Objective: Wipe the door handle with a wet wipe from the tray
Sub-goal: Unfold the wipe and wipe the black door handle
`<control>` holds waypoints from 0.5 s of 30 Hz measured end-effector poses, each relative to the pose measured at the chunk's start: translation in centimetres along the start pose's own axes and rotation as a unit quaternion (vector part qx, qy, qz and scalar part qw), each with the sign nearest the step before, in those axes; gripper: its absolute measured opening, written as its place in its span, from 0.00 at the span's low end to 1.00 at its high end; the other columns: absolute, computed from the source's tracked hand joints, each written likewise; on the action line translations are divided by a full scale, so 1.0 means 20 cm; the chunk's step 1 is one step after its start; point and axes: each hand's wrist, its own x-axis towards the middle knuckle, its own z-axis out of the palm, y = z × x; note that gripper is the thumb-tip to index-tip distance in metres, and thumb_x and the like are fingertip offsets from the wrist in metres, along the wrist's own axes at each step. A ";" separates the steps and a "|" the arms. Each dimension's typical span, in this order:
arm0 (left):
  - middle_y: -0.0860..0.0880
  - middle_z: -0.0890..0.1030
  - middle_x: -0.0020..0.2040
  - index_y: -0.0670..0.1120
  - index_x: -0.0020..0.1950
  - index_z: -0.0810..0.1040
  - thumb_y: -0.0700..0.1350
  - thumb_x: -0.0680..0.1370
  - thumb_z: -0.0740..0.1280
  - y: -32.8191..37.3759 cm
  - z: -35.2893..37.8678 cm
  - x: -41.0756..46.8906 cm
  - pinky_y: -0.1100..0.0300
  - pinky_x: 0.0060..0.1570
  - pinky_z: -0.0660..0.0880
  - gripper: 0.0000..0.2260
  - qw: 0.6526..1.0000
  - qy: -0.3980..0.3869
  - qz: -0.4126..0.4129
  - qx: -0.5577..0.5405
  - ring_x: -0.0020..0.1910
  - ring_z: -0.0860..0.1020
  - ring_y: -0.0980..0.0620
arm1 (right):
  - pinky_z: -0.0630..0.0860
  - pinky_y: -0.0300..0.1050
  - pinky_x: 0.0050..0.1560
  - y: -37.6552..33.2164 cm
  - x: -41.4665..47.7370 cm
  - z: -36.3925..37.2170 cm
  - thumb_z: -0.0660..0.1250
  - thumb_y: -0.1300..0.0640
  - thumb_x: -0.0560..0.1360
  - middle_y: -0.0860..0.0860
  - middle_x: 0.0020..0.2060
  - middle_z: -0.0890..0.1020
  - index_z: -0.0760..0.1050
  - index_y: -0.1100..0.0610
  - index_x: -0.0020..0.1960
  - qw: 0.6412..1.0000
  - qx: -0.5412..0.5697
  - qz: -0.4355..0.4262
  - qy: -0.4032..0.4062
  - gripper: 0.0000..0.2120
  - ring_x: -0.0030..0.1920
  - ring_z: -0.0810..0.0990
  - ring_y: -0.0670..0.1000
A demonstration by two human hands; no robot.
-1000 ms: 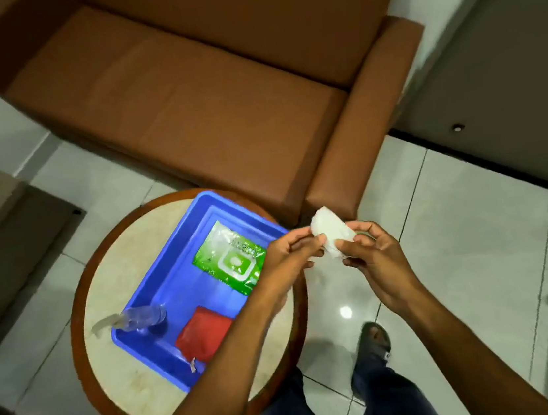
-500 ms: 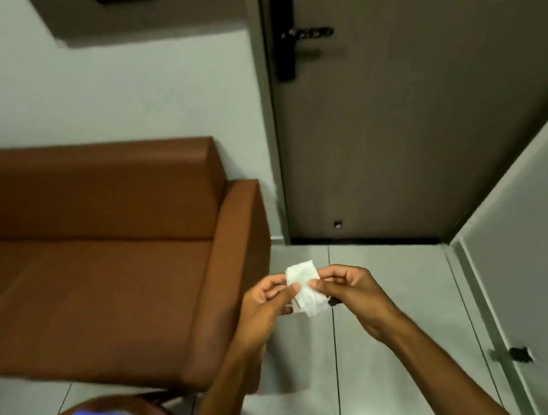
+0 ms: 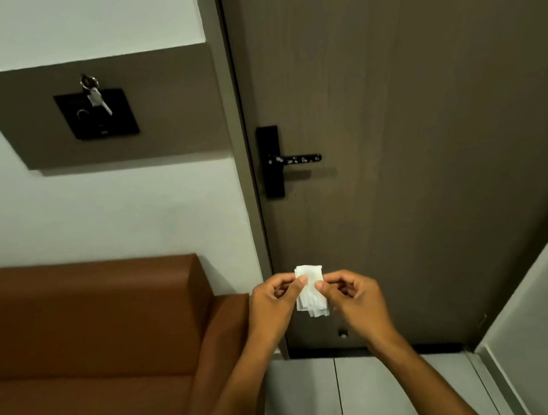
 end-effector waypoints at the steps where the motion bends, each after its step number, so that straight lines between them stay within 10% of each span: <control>1: 0.55 0.84 0.44 0.49 0.50 0.83 0.45 0.75 0.71 0.00 0.00 0.13 0.73 0.39 0.76 0.05 1.000 -0.002 0.010 0.011 0.48 0.84 0.52 | 0.78 0.33 0.35 0.00 0.13 0.02 0.72 0.61 0.72 0.48 0.38 0.85 0.82 0.54 0.45 1.000 0.000 -0.011 0.018 0.04 0.38 0.84 0.43; 7: 0.50 0.67 0.74 0.53 0.71 0.69 0.57 0.77 0.64 -0.01 -0.13 0.85 0.53 0.71 0.59 0.22 0.918 0.061 0.200 0.338 0.74 0.62 0.51 | 0.75 0.32 0.34 -0.05 0.77 0.11 0.74 0.62 0.71 0.52 0.37 0.83 0.79 0.54 0.39 0.971 -0.084 -0.059 0.216 0.06 0.35 0.80 0.46; 15: 0.41 0.52 0.78 0.48 0.78 0.56 0.59 0.79 0.57 0.12 -0.26 1.51 0.40 0.74 0.47 0.30 0.738 0.161 0.385 0.530 0.78 0.48 0.45 | 0.76 0.48 0.42 -0.03 1.32 0.09 0.70 0.68 0.70 0.59 0.45 0.82 0.78 0.66 0.41 0.805 -0.338 -0.337 0.352 0.01 0.42 0.76 0.57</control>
